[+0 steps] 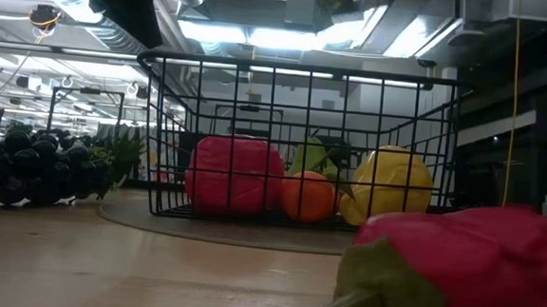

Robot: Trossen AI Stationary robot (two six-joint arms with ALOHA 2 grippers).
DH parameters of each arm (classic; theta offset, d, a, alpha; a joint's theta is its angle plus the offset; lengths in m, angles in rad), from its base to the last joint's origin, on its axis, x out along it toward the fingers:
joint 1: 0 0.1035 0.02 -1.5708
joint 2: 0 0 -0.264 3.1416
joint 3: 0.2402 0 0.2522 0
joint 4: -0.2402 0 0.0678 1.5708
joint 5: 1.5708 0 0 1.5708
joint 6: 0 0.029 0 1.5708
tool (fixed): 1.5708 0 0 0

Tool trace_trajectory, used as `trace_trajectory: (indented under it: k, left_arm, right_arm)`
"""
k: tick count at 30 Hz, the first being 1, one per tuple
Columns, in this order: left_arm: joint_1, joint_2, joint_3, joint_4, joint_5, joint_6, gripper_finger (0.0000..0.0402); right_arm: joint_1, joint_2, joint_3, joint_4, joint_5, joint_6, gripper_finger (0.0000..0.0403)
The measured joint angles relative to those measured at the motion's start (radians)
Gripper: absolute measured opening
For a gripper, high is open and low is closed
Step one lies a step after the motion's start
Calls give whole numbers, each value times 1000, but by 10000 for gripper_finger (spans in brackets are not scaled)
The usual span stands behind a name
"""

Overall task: Build produce basket
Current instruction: Put the green grapes into the black wire basket

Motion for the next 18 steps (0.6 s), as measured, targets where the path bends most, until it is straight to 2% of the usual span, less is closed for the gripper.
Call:
trace_trajectory:
  k: [10,13,18]
  left_arm:
    - [0,0,0,0,0,1,128]
    - [0,0,0,0,0,1,128]
    - [0,0,0,0,0,1,128]
  right_arm:
    - [-13,0,-14,82,-343,-67,14]
    - [-13,-1,-14,99,-392,-73,14]
    - [-13,0,-14,96,-395,-73,15]
